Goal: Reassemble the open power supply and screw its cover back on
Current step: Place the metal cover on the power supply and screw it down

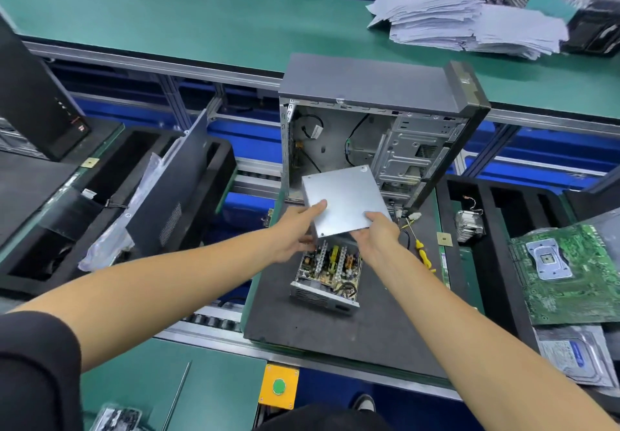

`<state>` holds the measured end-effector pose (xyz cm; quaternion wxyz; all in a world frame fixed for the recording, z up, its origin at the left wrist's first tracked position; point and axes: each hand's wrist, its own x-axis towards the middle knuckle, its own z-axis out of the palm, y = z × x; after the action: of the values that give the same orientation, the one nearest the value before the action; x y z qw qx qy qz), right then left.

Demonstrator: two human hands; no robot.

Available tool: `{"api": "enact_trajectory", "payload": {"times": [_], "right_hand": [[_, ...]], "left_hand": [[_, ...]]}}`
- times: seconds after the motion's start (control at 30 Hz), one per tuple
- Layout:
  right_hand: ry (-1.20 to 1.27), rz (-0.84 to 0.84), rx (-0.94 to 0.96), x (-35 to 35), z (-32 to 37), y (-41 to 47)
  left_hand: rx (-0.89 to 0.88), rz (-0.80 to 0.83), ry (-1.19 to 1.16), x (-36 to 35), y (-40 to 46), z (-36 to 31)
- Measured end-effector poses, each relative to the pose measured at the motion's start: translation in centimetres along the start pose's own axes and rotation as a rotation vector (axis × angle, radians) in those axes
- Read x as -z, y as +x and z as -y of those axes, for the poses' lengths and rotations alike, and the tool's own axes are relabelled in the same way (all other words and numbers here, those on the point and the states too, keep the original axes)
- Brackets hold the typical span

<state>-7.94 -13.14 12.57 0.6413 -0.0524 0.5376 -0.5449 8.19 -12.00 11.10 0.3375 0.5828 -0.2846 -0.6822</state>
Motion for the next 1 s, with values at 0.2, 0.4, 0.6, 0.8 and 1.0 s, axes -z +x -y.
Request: {"api": "enact_trajectory", "payload": {"times": [0.2, 0.4, 0.6, 0.8, 1.0], "right_hand": [[-0.225, 0.396, -0.098, 2.2, 0.6, -0.5], [-0.776, 0.418, -0.369, 7.8, 4.7, 2.9], [-0.635, 0.372, -0.236, 7.2, 2.0, 3.5], [-0.853, 0.341, -0.215, 8.2, -0.9, 3.4], [-0.956, 0.267, -0.237, 10.0, -2.7, 4.2]], "left_hand": [[-0.132, -0.019, -0.001, 1.0, 0.6, 0.0], [0.069, -0.019, 0.031, 5.2, 1.4, 0.8], [0.146, 0.033, 0.042, 6.2, 1.6, 3.7], [0.112, 0.086, 0.213, 5.0, 1.5, 6.2], [0.021, 0.074, 0.246, 3.8, 1.4, 7.0]]}}
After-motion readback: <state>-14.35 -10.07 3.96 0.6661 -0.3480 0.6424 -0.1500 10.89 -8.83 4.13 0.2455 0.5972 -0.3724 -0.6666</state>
